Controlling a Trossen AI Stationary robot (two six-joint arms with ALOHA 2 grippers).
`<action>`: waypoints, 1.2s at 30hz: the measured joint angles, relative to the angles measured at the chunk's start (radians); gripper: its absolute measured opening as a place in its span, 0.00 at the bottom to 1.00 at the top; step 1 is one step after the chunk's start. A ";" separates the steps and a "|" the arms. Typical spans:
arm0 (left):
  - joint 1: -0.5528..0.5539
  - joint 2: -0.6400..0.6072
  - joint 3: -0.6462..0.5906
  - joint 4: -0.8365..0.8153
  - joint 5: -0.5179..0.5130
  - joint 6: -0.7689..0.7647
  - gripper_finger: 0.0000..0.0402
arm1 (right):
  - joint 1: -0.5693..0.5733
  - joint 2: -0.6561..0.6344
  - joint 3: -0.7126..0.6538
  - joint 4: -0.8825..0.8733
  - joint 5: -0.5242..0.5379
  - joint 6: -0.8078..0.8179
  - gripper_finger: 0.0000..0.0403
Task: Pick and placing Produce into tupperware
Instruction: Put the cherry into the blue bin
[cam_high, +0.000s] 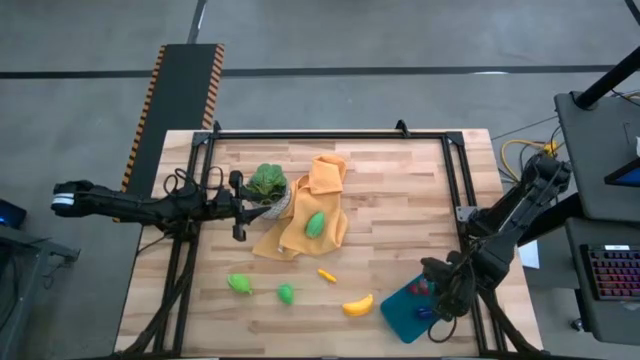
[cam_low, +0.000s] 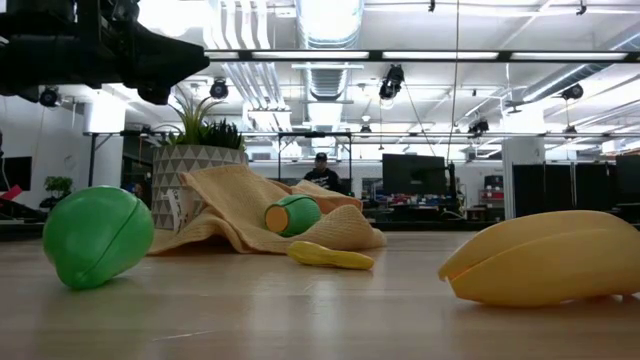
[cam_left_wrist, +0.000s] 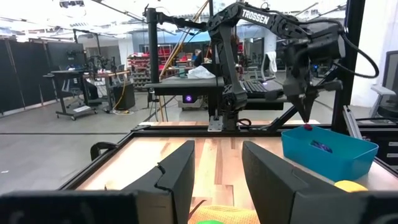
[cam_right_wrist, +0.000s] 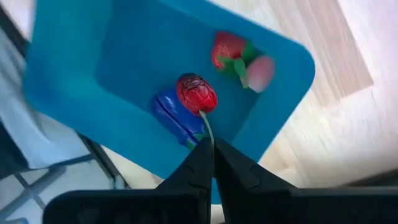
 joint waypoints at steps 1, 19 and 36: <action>0.000 0.000 0.000 0.000 0.000 0.000 0.30 | 0.000 0.014 0.000 -0.003 -0.012 0.000 0.02; 0.000 0.005 0.003 0.001 0.002 0.000 0.30 | -0.001 0.195 0.000 -0.029 -0.050 0.018 0.02; 0.000 0.006 0.003 0.001 0.004 0.000 0.30 | -0.001 0.213 0.003 -0.010 -0.042 0.020 0.02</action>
